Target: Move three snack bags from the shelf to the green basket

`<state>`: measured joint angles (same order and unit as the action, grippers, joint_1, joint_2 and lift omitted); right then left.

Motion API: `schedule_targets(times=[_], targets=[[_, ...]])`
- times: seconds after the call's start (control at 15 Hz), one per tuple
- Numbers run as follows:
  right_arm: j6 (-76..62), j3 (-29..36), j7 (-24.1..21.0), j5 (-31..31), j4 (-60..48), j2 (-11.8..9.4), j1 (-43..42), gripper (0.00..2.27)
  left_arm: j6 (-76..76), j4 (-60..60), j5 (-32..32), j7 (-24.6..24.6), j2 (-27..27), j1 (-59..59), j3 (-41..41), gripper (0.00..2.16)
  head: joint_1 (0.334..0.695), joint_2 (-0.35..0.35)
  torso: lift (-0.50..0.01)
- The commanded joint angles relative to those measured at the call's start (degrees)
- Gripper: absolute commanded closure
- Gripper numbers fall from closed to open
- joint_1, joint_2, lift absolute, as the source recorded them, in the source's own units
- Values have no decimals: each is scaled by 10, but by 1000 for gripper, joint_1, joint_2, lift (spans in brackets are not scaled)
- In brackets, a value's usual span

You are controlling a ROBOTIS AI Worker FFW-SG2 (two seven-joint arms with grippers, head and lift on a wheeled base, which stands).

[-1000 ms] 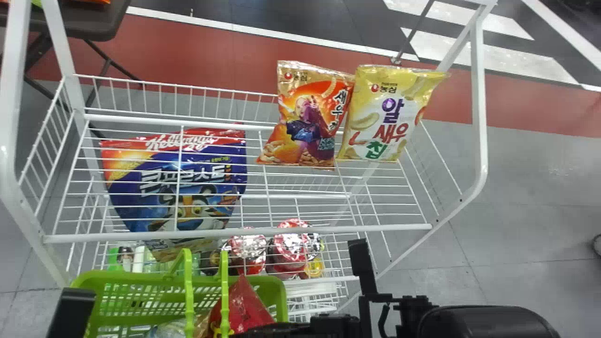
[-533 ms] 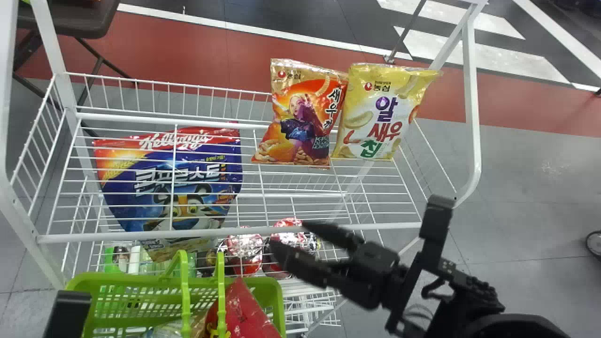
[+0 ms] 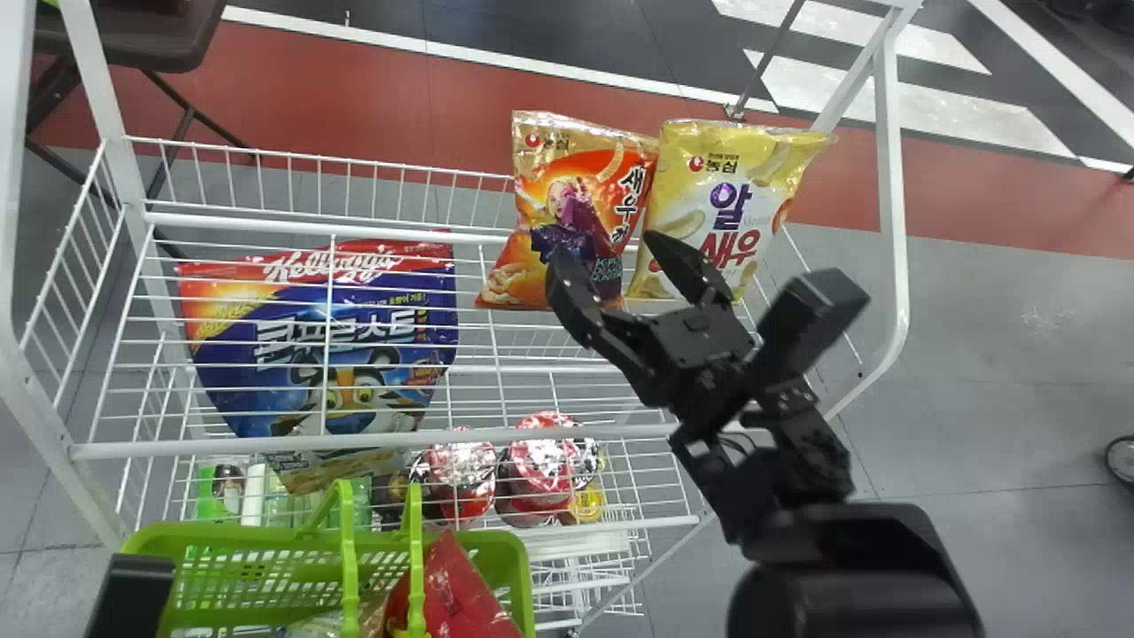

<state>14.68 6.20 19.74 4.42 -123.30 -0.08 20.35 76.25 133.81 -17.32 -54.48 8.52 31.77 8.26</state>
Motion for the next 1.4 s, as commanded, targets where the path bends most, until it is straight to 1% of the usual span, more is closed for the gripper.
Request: schedule_targets(times=[0.0,0.2,0.4,0.53,0.6,0.67,0.73,0.8,0.87,0.93,1.33], targets=[[-1,-19,-14,-29,61,0,-58,80,0,0,-1,0,0,0,-6,1821,695,-350,-47],[2,-32,-44,-41,125,0,-99,83,0,-6,-3,0,0,-4,-9,1821,695,-350,-47],[-26,-36,-89,-41,164,0,-109,90,0,-14,-5,-1,0,-8,-11,1821,695,-347,-47],[-24,-35,-89,-42,192,0,-131,117,0,-15,-5,-1,0,-11,-11,1821,695,-350,-47],[-22,-34,-88,-43,198,0,-138,201,0,-16,-6,0,0,-13,-11,1821,695,-350,-47],[-21,-31,-84,-43,198,-1,-141,387,0,-18,-6,0,0,-15,-11,1821,695,-350,-47],[-19,-30,-72,-42,199,-2,-144,1028,0,-20,-6,0,0,-16,-11,1821,695,-348,-47],[-17,-30,-59,-42,198,-1,-146,1764,0,-20,-6,0,0,-16,-11,1821,695,-346,-47],[-14,-27,-37,-42,198,-2,-148,2098,2,-20,-7,0,0,-16,-11,1821,695,-340,-47],[-15,-28,-19,-45,198,-3,-148,2236,0,-20,-7,0,0,-18,-12,1821,695,-334,-47],[-12,-29,16,-49,175,-4,-131,2243,2,-19,-8,0,0,-18,-16,1821,695,-301,-47]])
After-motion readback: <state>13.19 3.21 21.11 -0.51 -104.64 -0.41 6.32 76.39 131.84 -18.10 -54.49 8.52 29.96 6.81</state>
